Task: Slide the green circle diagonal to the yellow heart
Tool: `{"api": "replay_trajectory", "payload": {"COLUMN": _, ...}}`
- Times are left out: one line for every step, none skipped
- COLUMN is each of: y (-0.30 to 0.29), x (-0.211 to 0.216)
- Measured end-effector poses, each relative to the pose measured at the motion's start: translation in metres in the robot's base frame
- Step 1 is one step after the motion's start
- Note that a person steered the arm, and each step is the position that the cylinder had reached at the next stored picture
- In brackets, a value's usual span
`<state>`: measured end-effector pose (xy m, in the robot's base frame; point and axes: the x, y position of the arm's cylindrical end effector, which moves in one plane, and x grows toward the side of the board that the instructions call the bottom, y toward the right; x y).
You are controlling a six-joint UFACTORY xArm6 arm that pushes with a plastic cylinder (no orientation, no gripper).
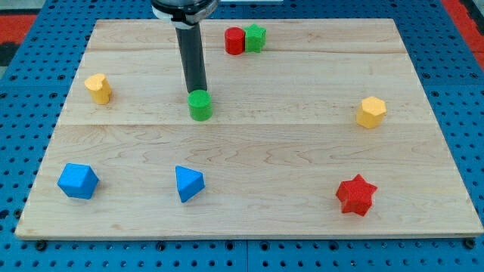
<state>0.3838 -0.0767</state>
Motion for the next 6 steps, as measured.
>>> {"api": "replay_trajectory", "payload": {"y": -0.009, "x": 0.042}}
{"api": "replay_trajectory", "payload": {"y": -0.009, "x": 0.097}}
{"api": "replay_trajectory", "payload": {"y": -0.008, "x": 0.113}}
{"api": "replay_trajectory", "payload": {"y": -0.012, "x": 0.112}}
{"api": "replay_trajectory", "payload": {"y": -0.014, "x": 0.095}}
{"api": "replay_trajectory", "payload": {"y": 0.012, "x": 0.095}}
